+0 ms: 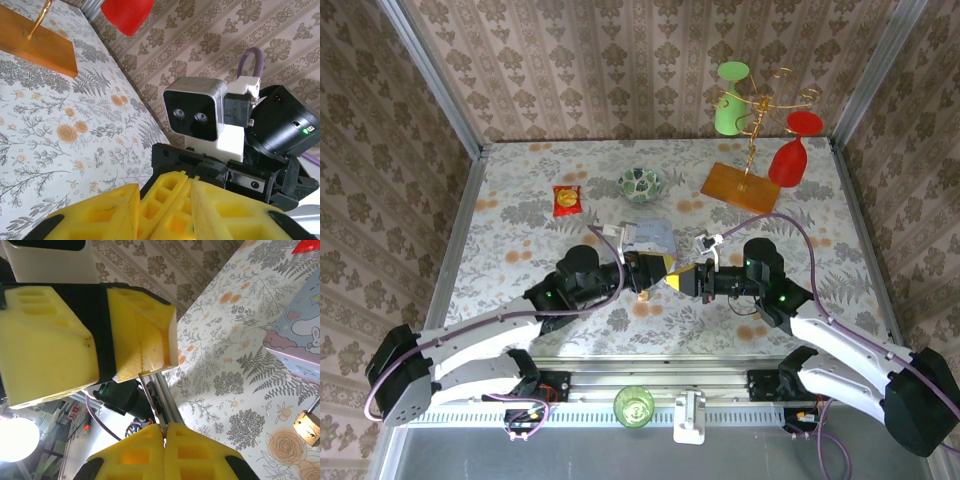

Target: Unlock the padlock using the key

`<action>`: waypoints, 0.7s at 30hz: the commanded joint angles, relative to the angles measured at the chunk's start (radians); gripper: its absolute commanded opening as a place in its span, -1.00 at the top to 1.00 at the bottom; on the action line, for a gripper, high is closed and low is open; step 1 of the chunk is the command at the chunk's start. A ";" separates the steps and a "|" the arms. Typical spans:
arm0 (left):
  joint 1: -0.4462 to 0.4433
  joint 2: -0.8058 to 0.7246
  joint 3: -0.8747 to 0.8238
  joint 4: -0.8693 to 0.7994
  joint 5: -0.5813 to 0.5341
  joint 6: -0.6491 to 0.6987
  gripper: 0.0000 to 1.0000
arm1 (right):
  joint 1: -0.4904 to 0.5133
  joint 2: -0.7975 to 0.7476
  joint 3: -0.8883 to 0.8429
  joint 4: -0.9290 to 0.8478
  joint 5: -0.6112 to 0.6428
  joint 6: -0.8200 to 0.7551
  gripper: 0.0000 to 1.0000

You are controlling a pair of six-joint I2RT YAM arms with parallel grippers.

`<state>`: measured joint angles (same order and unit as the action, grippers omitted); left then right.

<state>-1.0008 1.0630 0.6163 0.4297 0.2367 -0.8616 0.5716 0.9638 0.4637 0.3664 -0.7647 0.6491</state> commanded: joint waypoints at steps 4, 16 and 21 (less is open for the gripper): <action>0.003 0.001 0.024 -0.048 0.016 0.052 0.46 | 0.005 0.013 0.018 0.064 0.001 0.009 1.00; 0.011 -0.044 -0.017 -0.054 -0.010 0.046 0.68 | 0.010 0.059 0.031 0.100 -0.008 0.021 1.00; 0.013 -0.046 -0.006 -0.084 -0.014 0.057 0.63 | 0.013 0.065 0.033 0.113 -0.010 0.031 1.00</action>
<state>-0.9874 1.0340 0.6052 0.3538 0.2173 -0.8253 0.5781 1.0203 0.4652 0.4515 -0.7677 0.6670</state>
